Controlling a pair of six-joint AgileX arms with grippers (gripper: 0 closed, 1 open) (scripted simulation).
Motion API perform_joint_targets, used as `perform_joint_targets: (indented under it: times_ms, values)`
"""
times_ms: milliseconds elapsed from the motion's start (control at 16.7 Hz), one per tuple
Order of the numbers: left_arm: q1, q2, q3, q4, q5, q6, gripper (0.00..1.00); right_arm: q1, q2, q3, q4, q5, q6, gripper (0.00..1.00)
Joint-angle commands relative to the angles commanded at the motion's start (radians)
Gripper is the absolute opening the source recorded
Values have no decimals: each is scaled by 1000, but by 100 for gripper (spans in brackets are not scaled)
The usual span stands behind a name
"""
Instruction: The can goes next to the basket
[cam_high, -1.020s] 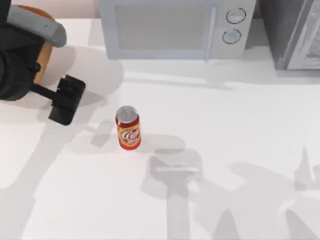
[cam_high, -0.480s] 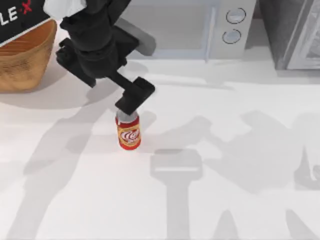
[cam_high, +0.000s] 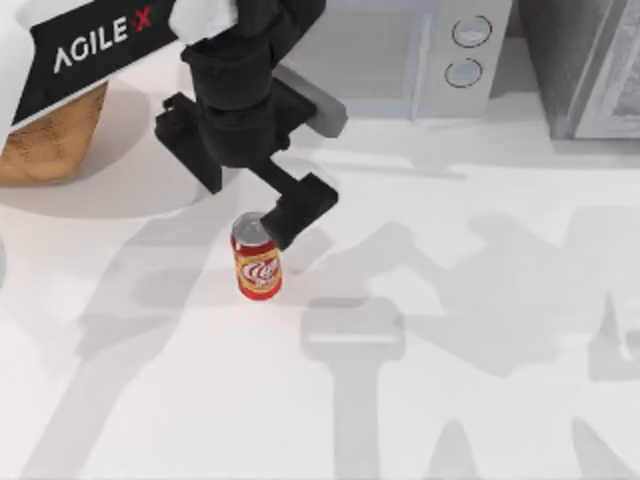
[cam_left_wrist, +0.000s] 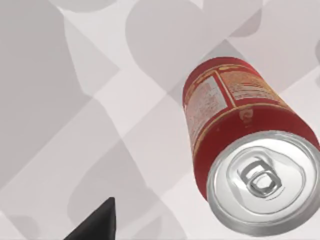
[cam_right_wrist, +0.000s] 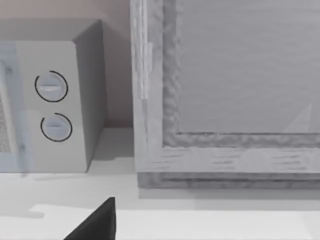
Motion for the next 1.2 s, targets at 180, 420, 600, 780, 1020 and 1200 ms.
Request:
perform_joint_targets:
  times_ms: [180, 420, 600, 780, 1020, 1200]
  values:
    - [5, -2, -3, 2, 0, -1, 100, 0, 0, 0, 0, 0, 0, 100]
    - [2, 10, -71, 76, 0, 2, 100, 0, 0, 0, 0, 0, 0, 100]
    - [2, 22, -161, 191, 0, 2, 100, 0, 0, 0, 0, 0, 0, 100]
    - [2, 32, -189, 221, 0, 2, 100, 0, 0, 0, 0, 0, 0, 100]
    - [2, 32, -189, 221, 0, 2, 85, 0, 0, 0, 0, 0, 0, 100]
    - [2, 32, -189, 221, 0, 2, 62, 0, 0, 0, 0, 0, 0, 100]
